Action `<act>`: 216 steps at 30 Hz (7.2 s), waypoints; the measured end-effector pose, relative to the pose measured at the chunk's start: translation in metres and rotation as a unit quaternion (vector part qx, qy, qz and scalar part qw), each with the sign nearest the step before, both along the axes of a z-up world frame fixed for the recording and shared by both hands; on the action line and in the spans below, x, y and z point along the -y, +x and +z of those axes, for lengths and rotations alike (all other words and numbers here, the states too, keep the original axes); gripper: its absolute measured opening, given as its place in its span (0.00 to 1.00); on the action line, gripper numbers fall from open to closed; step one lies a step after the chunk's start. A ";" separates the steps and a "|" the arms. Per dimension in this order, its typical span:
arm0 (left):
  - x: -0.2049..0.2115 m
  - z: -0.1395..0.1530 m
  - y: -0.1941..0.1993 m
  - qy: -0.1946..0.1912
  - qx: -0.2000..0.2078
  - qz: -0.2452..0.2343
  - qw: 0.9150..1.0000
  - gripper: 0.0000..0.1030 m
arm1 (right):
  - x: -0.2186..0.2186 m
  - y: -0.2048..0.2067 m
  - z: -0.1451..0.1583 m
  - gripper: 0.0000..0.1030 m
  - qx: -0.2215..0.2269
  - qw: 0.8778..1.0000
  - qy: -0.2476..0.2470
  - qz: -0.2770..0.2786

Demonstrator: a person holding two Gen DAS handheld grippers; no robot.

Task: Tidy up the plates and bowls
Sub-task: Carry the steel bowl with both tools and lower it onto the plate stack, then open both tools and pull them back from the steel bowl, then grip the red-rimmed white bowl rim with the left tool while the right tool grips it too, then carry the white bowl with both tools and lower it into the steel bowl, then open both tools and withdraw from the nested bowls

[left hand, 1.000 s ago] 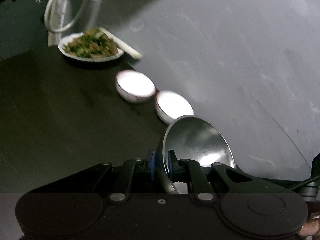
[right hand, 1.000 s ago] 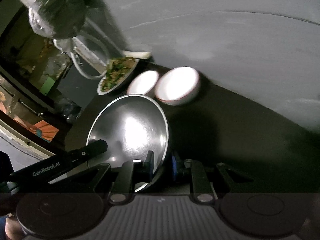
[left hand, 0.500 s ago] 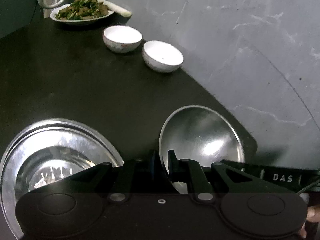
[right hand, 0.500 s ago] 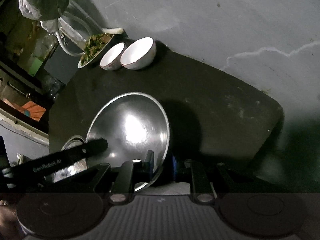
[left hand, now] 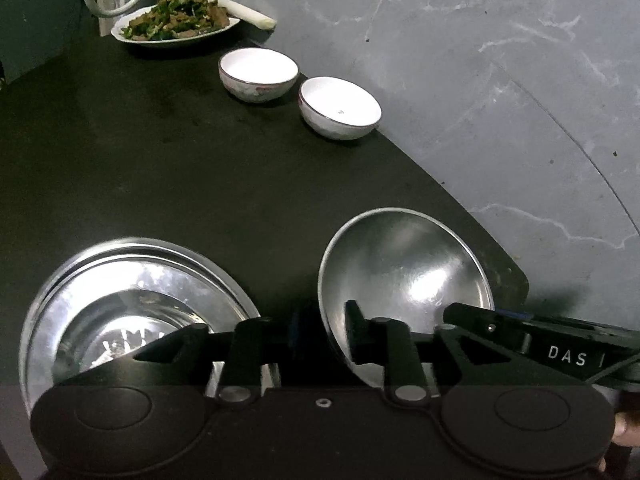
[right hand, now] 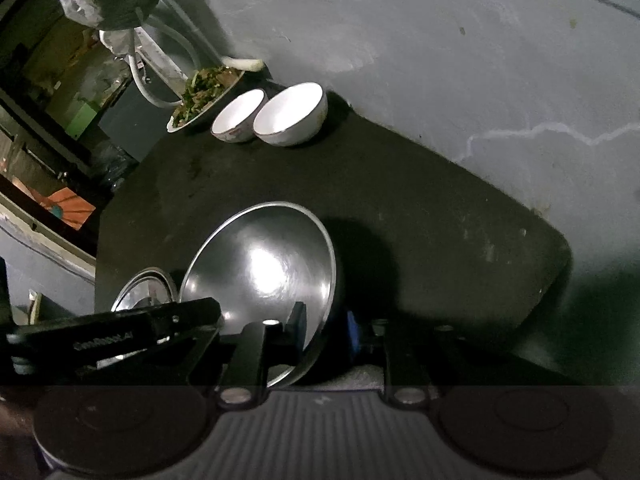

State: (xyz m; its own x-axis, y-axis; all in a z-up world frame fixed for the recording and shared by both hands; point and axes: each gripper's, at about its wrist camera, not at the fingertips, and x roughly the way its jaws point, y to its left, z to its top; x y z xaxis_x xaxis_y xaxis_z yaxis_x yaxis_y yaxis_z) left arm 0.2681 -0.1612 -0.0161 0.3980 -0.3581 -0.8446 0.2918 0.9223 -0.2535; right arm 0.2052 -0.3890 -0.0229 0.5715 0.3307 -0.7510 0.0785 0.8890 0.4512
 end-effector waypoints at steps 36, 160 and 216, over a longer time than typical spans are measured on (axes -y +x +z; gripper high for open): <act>0.020 -0.013 0.168 -0.016 0.059 0.096 0.994 0.99 | -0.004 0.103 0.034 0.98 0.117 0.990 -0.068 -0.050; 0.002 -0.005 0.003 -0.066 -0.022 0.013 0.997 0.14 | -0.027 0.009 0.029 0.23 -0.005 0.997 -0.044 0.060; -0.081 0.024 0.030 -0.119 0.016 0.160 0.980 0.99 | -0.010 0.013 0.048 0.94 0.047 0.998 -0.036 0.032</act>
